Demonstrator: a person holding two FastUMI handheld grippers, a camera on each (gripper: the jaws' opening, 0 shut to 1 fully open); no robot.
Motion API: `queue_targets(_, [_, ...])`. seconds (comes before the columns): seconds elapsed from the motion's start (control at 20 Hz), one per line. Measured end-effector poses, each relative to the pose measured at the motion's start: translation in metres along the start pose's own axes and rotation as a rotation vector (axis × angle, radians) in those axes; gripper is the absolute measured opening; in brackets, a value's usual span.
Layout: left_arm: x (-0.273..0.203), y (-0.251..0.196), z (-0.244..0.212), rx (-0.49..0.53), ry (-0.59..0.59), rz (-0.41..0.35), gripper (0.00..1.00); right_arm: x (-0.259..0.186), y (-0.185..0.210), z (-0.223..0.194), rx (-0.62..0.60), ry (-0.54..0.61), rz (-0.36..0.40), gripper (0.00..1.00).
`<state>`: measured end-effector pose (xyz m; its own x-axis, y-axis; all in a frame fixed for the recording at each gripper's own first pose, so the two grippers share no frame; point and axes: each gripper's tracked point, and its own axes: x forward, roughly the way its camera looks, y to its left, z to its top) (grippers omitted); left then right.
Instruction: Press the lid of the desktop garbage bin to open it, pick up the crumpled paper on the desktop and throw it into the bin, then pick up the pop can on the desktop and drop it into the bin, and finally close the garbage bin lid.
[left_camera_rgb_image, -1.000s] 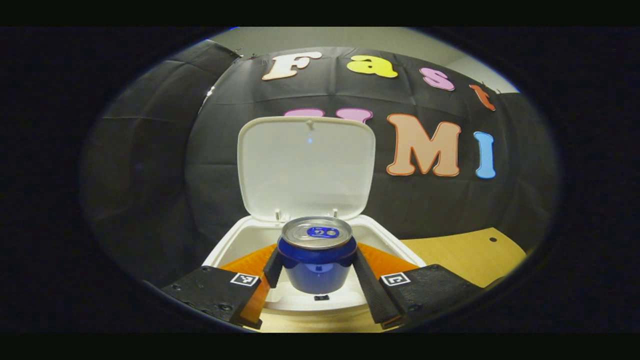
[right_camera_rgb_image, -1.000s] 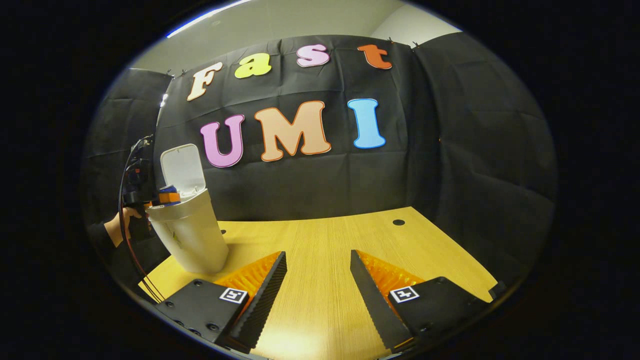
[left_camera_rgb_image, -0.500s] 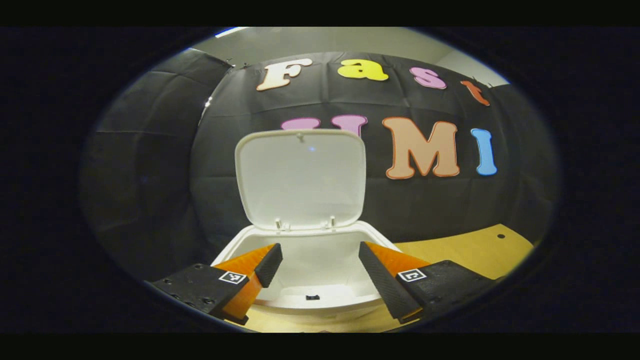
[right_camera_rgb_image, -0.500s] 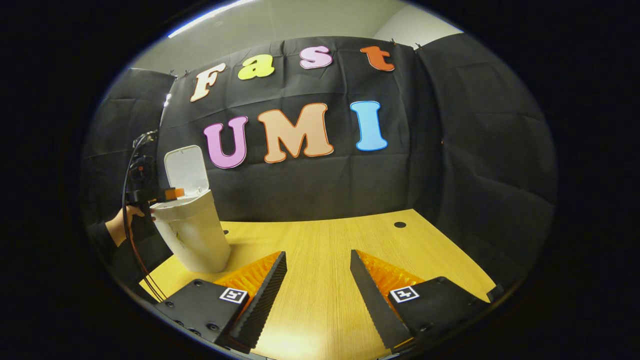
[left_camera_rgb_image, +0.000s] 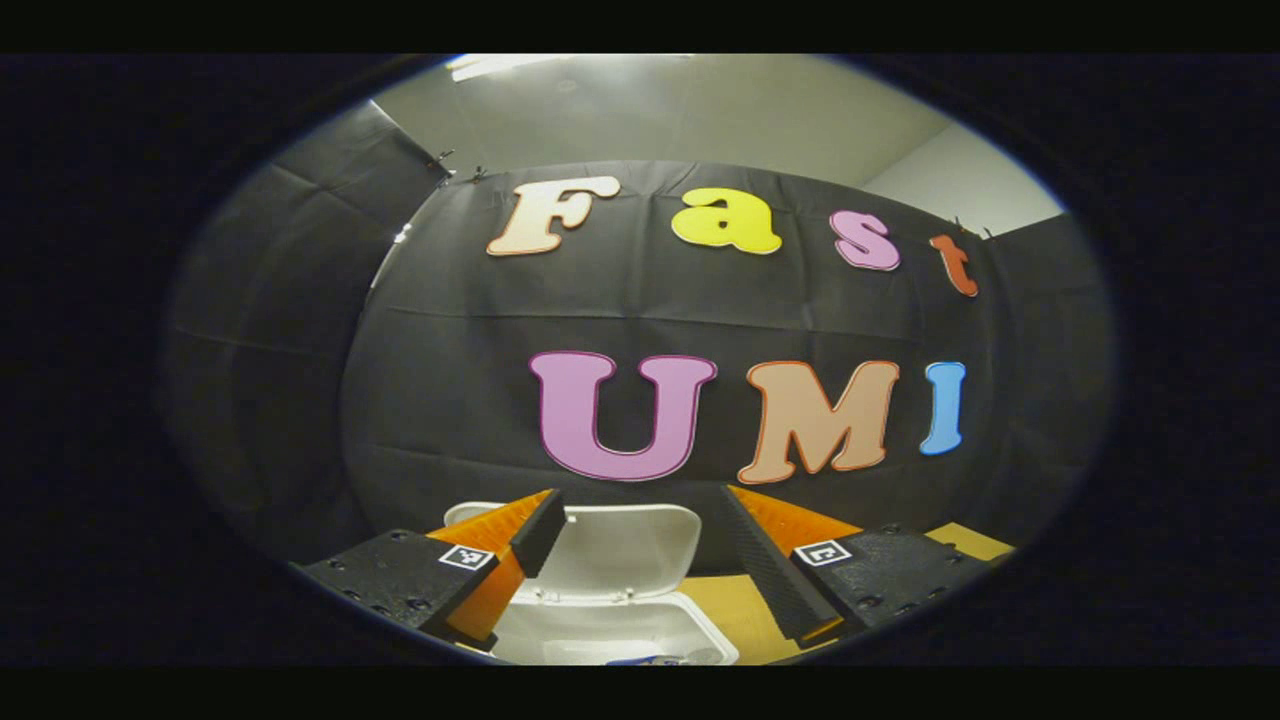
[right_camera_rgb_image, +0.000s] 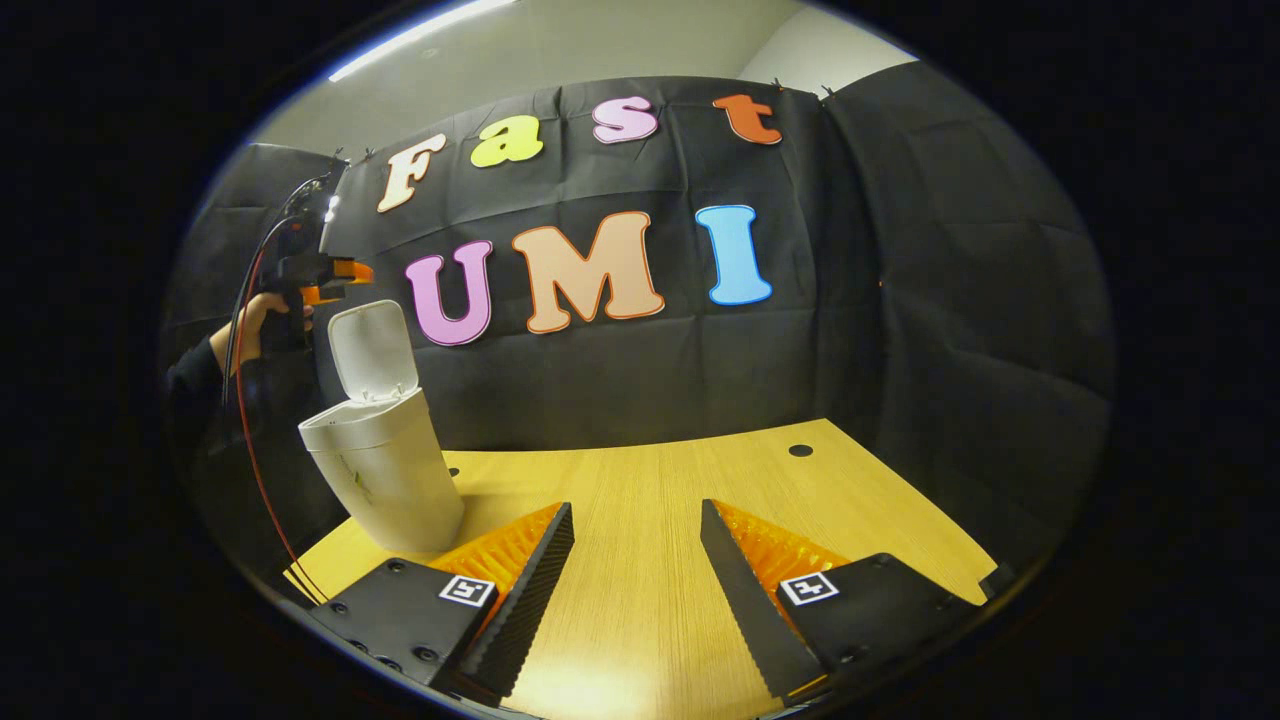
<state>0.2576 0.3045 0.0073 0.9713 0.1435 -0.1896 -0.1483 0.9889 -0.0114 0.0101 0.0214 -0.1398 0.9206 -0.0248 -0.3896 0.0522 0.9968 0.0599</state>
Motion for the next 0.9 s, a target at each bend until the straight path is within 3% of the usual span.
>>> queue_targets(0.3, [0.056,0.035,-0.031,0.019,0.165,0.056,0.94,-0.008,-0.009,-0.016,0.024,0.041,-0.042,0.88])
queue_targets(0.45, [0.056,0.037,-0.054,0.021,0.262,0.060,0.94,-0.009,-0.009,-0.014,0.012,0.048,-0.044,0.89])
queue_targets(0.5, [0.053,0.036,-0.051,0.014,0.240,0.060,0.97,-0.009,-0.008,-0.013,0.009,0.045,-0.041,0.88])
queue_targets(0.9, [-0.028,0.016,-0.075,0.029,0.134,0.059,0.96,0.005,0.008,0.007,0.001,0.021,0.033,0.90])
